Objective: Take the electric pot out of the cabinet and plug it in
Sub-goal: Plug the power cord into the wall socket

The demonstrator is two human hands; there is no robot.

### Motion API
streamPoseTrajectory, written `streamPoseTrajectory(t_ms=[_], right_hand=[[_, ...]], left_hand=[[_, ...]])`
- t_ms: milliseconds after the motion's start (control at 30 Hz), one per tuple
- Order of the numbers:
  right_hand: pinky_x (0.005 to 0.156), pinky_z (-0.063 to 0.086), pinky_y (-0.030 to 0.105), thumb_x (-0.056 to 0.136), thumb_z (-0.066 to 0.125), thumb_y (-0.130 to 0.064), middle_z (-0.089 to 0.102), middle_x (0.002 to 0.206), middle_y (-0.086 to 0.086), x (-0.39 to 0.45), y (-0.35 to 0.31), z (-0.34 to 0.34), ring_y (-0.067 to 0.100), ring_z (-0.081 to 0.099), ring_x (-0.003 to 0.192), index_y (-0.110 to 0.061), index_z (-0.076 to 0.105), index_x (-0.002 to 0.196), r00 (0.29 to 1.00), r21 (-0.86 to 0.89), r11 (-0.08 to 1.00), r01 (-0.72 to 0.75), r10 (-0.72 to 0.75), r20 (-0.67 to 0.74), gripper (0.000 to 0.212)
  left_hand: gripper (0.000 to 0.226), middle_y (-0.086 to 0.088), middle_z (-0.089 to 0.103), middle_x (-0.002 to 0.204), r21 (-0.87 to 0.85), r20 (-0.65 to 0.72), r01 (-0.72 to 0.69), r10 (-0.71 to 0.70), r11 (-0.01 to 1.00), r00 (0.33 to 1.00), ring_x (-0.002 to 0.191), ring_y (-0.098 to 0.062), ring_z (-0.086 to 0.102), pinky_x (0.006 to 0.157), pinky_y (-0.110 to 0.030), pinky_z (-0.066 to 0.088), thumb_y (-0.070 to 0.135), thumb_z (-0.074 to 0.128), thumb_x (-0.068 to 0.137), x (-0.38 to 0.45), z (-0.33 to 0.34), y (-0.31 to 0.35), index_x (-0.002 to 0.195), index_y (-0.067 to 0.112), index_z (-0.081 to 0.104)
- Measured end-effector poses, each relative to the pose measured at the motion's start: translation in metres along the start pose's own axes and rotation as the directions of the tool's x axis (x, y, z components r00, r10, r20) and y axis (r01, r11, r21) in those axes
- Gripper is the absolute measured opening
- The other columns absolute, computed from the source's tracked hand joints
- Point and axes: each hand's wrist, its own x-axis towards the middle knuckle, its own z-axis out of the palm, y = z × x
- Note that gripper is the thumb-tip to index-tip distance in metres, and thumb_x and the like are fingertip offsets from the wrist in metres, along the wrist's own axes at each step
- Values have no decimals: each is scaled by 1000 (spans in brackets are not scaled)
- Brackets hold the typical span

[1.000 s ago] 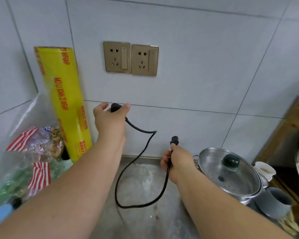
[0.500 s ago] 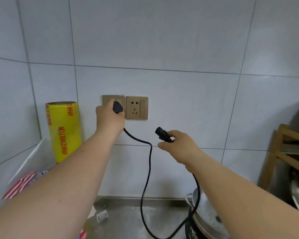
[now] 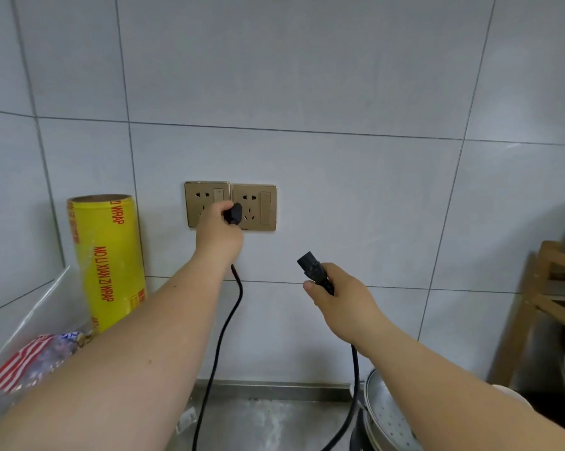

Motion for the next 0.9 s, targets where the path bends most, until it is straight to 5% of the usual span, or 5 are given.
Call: streamPoseTrajectory(t_ms=[233, 367, 567, 733, 900], right_hand=[[48, 32, 23, 88, 54, -31, 55, 56, -2, 3, 8, 4, 11, 43, 49, -27, 60, 97, 977, 205, 956, -211, 199, 75, 12], [43, 31, 21, 85, 59, -28, 47, 54, -3, 10, 3, 5, 10, 40, 44, -24, 62, 94, 974, 350, 909, -226, 222, 51, 10], [36, 27, 20, 86, 58, -22, 44, 50, -3, 12, -1, 7, 13, 34, 42, -20, 61, 97, 963, 441, 858, -263, 261, 66, 11], [37, 24, 21, 85, 58, -20, 39, 56, -1, 15, -3, 11, 13, 29, 44, -18, 61, 90, 956, 514, 814, -270, 289, 45, 6], [37, 23, 21, 83, 58, -21, 35, 58, 0, 21, -6, 16, 13, 26, 43, -20, 58, 80, 954, 539, 798, -268, 297, 35, 3]], left_hand=[[93, -7, 46, 120, -593, -5, 173, -219, 786, 976, 83, -21, 63, 75, -32, 57, -14, 60, 66, -4, 4, 4, 141, 25, 23], [27, -11, 64, 89, -765, 263, 359, -250, 535, 932, 75, -21, 69, 63, -23, 57, -14, 56, 80, -15, 4, 6, 103, 0, 55], [26, -1, 66, 83, -392, 158, -45, 116, 919, 981, 81, -23, 67, 75, -31, 56, 8, 68, 76, -24, -1, 14, 83, 29, 54], [34, 5, 57, 101, -11, 209, -338, 333, 941, 919, 86, -16, 57, 69, -19, 42, 14, 48, 89, -32, -1, 21, 119, 27, 42], [43, 16, 51, 83, -218, 441, 33, 68, 975, 895, 81, -29, 52, 81, -25, 44, 44, 45, 80, -36, 0, 25, 123, 49, 42]])
